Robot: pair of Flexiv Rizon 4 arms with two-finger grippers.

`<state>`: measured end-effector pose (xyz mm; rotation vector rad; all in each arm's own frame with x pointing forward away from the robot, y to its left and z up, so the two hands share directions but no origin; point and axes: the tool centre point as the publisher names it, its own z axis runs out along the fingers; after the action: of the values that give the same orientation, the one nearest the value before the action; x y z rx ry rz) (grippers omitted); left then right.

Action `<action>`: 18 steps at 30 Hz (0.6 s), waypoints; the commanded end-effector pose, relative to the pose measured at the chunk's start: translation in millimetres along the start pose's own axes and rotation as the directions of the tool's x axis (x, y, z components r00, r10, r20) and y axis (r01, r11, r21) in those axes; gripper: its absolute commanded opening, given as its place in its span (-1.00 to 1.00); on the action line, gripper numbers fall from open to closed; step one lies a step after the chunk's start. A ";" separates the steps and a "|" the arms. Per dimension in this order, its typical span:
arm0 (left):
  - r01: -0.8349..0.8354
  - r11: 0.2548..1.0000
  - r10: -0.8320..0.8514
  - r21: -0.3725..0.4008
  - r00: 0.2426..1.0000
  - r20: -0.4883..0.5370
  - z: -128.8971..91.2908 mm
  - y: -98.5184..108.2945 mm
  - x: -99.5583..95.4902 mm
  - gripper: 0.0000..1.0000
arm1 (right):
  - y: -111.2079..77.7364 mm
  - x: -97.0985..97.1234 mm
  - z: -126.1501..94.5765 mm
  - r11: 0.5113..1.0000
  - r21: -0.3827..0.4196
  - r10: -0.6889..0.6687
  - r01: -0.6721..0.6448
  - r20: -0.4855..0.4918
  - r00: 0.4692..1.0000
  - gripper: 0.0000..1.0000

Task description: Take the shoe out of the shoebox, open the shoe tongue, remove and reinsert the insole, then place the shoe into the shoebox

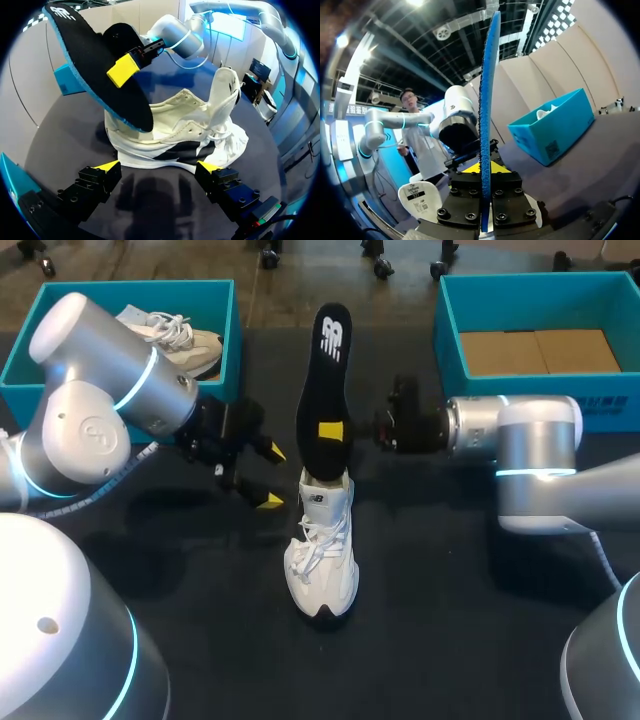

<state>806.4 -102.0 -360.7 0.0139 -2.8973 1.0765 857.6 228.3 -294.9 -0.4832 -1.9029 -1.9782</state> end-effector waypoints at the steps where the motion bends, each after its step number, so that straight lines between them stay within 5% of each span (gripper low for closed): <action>1: 0.002 1.000 -0.002 -0.006 1.000 -0.003 1.3 -1.1 -1.6 1.00 | -4.4 -5.4 4.0 1.000 0.013 -0.005 0.005 -0.018 1.000 -1.00; 18: 0.005 1.000 -0.005 -0.022 1.000 0.008 -3.6 5.3 -3.6 1.00 | -26.3 1.1 7.0 0.999 0.017 0.034 -0.034 -0.014 0.999 -1.00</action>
<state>810.6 -96.1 -362.0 0.0249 -2.9118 1.0516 847.5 233.4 -312.5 -0.4856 -1.8872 -1.9350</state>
